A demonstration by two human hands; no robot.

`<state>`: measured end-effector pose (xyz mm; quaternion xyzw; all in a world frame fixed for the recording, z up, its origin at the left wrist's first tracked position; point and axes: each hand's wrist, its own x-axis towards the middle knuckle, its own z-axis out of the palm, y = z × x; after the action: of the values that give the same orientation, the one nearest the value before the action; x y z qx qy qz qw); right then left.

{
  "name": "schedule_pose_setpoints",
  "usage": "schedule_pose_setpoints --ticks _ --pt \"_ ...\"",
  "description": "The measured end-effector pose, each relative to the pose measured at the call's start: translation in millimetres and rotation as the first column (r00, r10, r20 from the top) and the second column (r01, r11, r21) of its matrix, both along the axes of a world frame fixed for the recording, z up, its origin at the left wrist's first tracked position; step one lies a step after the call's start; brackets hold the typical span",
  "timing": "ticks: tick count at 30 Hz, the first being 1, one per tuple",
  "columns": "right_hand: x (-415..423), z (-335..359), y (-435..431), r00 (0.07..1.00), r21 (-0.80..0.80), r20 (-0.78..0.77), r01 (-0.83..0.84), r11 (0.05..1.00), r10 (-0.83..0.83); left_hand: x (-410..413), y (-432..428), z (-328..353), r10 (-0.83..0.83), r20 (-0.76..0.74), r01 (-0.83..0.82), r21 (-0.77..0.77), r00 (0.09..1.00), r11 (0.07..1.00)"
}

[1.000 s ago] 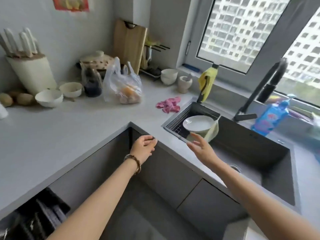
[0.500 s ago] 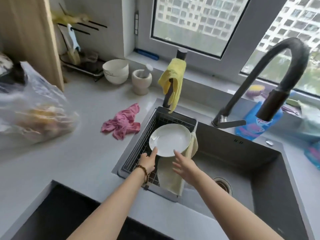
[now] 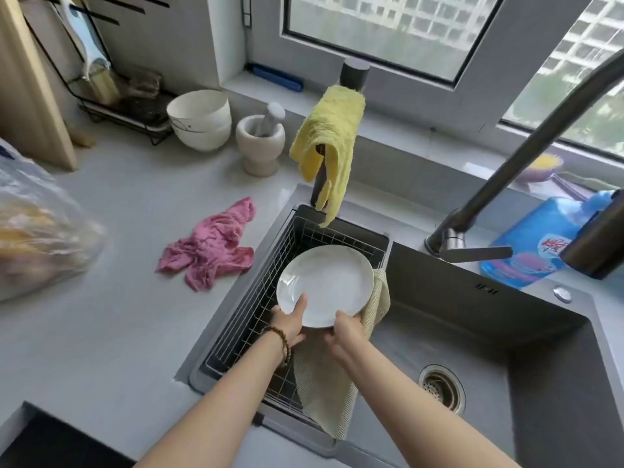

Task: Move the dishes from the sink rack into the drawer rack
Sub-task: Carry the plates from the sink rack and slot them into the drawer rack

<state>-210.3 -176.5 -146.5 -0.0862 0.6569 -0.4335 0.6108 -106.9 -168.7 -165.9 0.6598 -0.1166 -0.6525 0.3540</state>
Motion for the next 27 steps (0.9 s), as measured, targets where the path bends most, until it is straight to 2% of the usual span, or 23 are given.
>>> schedule_pose_setpoints --ticks 5,12,19,24,27 --pt "4.0 1.2 10.3 0.985 -0.093 -0.116 -0.135 0.986 0.124 8.4 7.3 -11.3 0.034 -0.069 -0.032 0.023 0.997 0.999" --pt "6.3 39.3 34.3 0.964 -0.175 -0.239 -0.165 0.971 0.121 13.6 19.4 14.8 0.011 -0.12 -0.017 -0.051 0.993 0.999" --pt "-17.7 115.3 93.3 0.988 -0.317 -0.111 -0.136 0.939 0.105 10.2 52.1 69.1 0.028 0.031 -0.018 -0.273 0.999 0.962" --pt "-26.0 150.4 148.9 0.948 -0.451 -0.127 -0.317 0.834 0.292 15.9 106.2 124.1 0.164 0.056 -0.129 -0.397 0.985 0.909" --pt "-25.6 171.6 189.1 0.854 -0.499 -0.218 -0.514 0.698 0.473 27.6 169.0 160.7 0.294 0.057 -0.231 -0.487 0.954 0.842"
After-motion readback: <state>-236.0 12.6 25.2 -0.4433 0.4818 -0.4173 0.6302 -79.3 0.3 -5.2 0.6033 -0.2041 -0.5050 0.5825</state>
